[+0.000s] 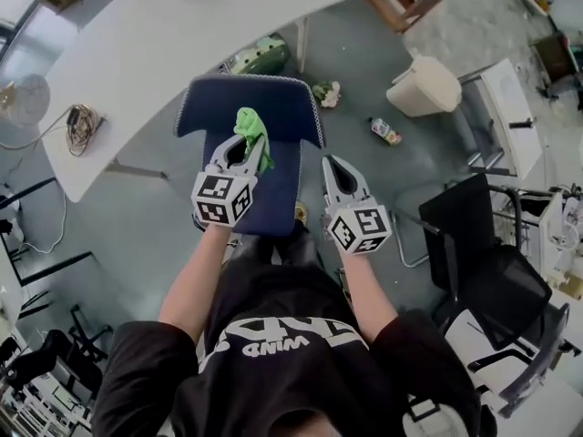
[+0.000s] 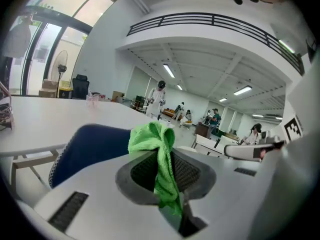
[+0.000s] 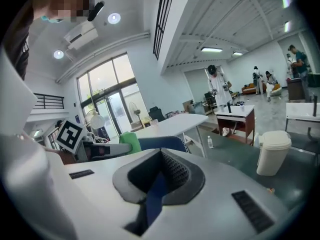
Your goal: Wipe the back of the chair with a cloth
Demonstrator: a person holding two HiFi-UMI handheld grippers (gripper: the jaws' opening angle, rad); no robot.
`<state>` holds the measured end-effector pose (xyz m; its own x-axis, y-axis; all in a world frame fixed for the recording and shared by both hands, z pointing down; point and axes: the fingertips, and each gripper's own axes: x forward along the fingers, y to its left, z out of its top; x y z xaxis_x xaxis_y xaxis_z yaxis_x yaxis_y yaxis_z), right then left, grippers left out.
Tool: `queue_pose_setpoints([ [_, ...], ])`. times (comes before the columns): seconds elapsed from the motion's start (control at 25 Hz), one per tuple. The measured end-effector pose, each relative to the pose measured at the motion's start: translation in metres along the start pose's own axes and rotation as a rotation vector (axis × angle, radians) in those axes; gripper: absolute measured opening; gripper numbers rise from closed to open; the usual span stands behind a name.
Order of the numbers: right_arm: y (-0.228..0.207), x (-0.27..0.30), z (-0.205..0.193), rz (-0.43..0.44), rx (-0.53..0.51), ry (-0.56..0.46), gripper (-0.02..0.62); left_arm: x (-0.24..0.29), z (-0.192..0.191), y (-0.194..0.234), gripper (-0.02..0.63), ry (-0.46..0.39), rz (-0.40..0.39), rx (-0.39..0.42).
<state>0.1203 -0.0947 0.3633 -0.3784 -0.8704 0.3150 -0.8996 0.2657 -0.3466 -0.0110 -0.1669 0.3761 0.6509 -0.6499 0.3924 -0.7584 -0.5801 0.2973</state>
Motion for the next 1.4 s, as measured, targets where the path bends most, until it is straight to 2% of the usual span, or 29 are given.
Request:
queue_pose_setpoints([
  [0.12, 0.015, 0.000, 0.020, 0.050, -0.016, -0.012, -0.003, -0.019, 0.036, -0.005, 0.058, -0.044, 0.003, 0.031],
  [0.24, 0.030, -0.013, 0.042, 0.086, -0.027, -0.019, -0.003, -0.046, 0.066, -0.017, 0.058, -0.073, 0.003, 0.027],
  [0.4, 0.051, -0.028, 0.059, 0.129, -0.052, -0.029, -0.003, -0.086, 0.093, -0.025, 0.058, -0.108, 0.010, 0.098],
  [0.52, 0.060, -0.041, 0.070, 0.146, -0.052, -0.046, -0.003, -0.112, 0.106, -0.032, 0.058, -0.141, -0.005, 0.116],
  [0.72, 0.069, -0.069, 0.082, 0.160, -0.087, -0.071, -0.003, -0.151, 0.107, -0.045, 0.058, -0.180, 0.000, 0.119],
  [1.0, 0.075, -0.085, 0.084, 0.150, -0.135, -0.098, -0.003, -0.184, 0.100, -0.041, 0.058, -0.248, 0.036, 0.101],
  [1.24, 0.063, -0.085, 0.071, 0.115, -0.141, -0.102, -0.003, -0.191, 0.092, -0.039, 0.058, -0.302, 0.057, 0.092],
  [1.4, 0.056, -0.082, 0.060, 0.105, -0.138, -0.085, -0.003, -0.185, 0.078, -0.032, 0.058, -0.305, 0.067, 0.079],
])
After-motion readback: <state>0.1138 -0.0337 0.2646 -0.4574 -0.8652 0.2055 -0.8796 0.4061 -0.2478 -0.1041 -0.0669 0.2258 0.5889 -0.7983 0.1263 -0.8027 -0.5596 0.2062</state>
